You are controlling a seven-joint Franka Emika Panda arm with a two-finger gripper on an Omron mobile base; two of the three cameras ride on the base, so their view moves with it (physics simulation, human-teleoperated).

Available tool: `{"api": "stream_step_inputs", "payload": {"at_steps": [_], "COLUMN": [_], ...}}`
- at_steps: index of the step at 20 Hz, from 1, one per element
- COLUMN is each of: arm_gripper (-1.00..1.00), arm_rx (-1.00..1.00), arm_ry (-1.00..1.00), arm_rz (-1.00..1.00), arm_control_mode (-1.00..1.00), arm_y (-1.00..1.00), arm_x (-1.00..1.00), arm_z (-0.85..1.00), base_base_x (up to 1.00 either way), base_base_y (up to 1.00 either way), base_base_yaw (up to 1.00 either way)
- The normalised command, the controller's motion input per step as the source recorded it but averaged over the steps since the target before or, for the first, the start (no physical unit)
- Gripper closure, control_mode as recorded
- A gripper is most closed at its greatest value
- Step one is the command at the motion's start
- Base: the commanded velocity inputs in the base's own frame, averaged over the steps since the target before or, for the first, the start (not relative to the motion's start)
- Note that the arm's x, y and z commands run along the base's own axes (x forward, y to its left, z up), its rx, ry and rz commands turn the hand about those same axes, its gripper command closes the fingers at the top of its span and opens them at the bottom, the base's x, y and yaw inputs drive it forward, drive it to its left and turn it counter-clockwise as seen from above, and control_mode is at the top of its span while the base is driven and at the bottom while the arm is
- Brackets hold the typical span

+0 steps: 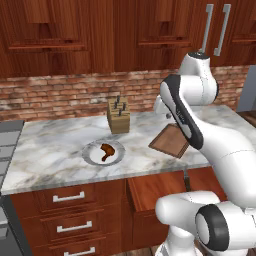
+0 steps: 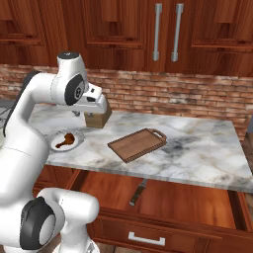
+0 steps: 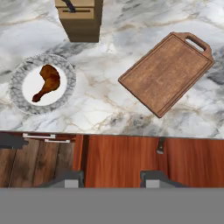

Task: Pick up the knife from the drawer and place it on the cutting board. Then place the meat from the plate to the cutting board.

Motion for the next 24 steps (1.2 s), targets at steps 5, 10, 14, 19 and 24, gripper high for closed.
{"api": "stream_step_inputs", "payload": {"at_steps": [5, 10, 14, 19, 24], "arm_gripper": [-1.00, -1.00, -1.00, -1.00, -1.00], "arm_rx": [0.00, 0.00, 0.00, 0.00, 0.00], "arm_ry": [-0.08, -0.14, -0.03, 0.00, 0.00], "arm_rz": [0.00, 0.00, 0.00, 0.00, 0.00], "arm_control_mode": [-1.00, -1.00, -1.00, -1.00, -1.00], "arm_y": [0.00, 0.00, 0.00, 0.00, 0.04], "arm_x": [-0.21, -0.62, -0.63, -0.50, -0.46], "arm_z": [0.00, 0.00, -0.02, -0.01, -0.01], "base_base_x": [0.00, 0.00, 0.00, 0.00, 0.00], "base_base_y": [0.00, 0.00, 0.00, 0.00, 0.00], "base_base_yaw": [0.00, 0.00, 0.00, 0.00, 0.00]}}
